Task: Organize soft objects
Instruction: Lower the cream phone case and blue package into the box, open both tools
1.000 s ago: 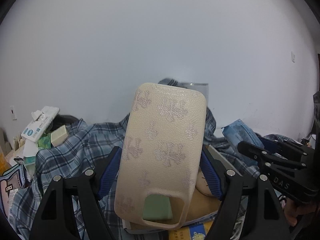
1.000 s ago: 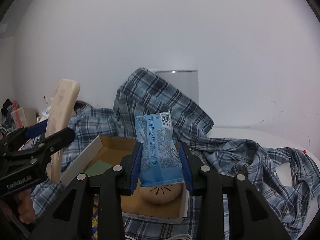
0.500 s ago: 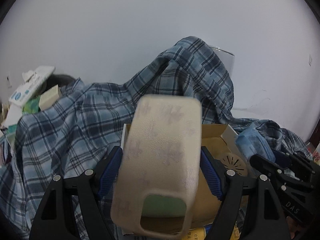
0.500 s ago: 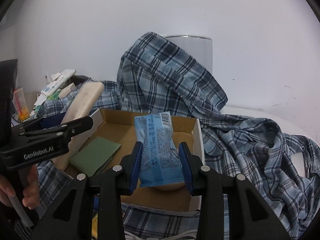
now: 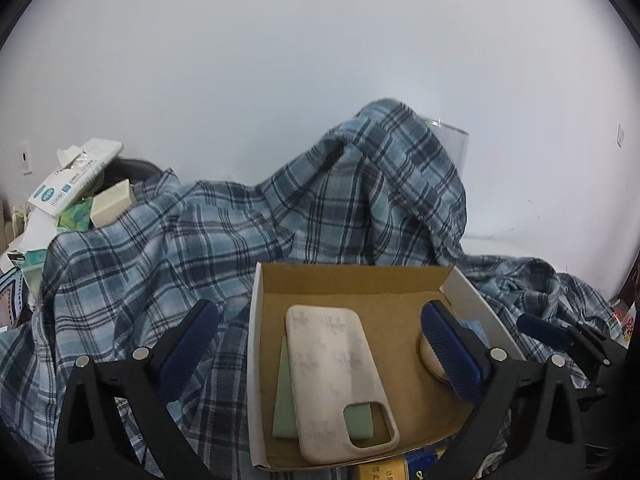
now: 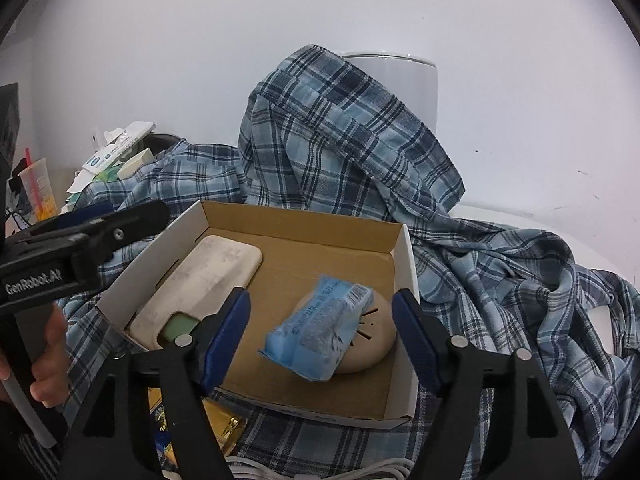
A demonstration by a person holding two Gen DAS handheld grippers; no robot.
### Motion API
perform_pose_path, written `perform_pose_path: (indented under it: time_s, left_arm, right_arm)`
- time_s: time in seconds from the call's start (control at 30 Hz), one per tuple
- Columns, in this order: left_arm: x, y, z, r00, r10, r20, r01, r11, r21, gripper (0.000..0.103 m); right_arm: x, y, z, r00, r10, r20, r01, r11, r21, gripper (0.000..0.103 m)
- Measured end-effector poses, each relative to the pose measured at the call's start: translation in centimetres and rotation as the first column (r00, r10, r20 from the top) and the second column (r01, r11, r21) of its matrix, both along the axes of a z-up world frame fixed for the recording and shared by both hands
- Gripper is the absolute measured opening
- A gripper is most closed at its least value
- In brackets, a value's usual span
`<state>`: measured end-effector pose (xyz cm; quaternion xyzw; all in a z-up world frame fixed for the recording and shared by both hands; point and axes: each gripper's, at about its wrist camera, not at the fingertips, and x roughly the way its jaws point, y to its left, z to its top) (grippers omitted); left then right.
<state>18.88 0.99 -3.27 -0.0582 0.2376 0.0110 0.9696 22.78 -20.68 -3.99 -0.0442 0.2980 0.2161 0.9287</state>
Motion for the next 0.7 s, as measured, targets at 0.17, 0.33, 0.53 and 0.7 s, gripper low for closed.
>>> perform_pose_path:
  time_s: [0.17,0.33,0.53,0.7]
  left_arm:
    - [-0.4,-0.3,0.4,1.000,-0.005,0.019,0.005,1.000,0.013,0.103]
    - [-1.6,-1.3,1.4,0.998,-0.012,0.062,0.008,0.998,0.066,0.103]
    - [-3.4,-2.9,3.0,0.992,-0.043,0.123,0.028,0.992,0.123,0.103]
    - [-4.8,-3.7,4.2,0.986,-0.074,0.151,0.057,0.992,0.114,0.103]
  right_arm:
    - [0.0,-0.3,0.2,1.000,-0.008,0.003,0.008,1.000,0.011,0.072]
    - [-0.1,-0.6,0.7,1.000,-0.016,0.018,0.015,1.000,0.022,0.072]
    - [-0.3,-1.0,1.8,0.999,-0.016,0.032,0.014,0.999,0.042,0.072]
    - [-1.2,-2.6,4.2,0.995,-0.046,0.091,0.040,0.997,0.070,0.072]
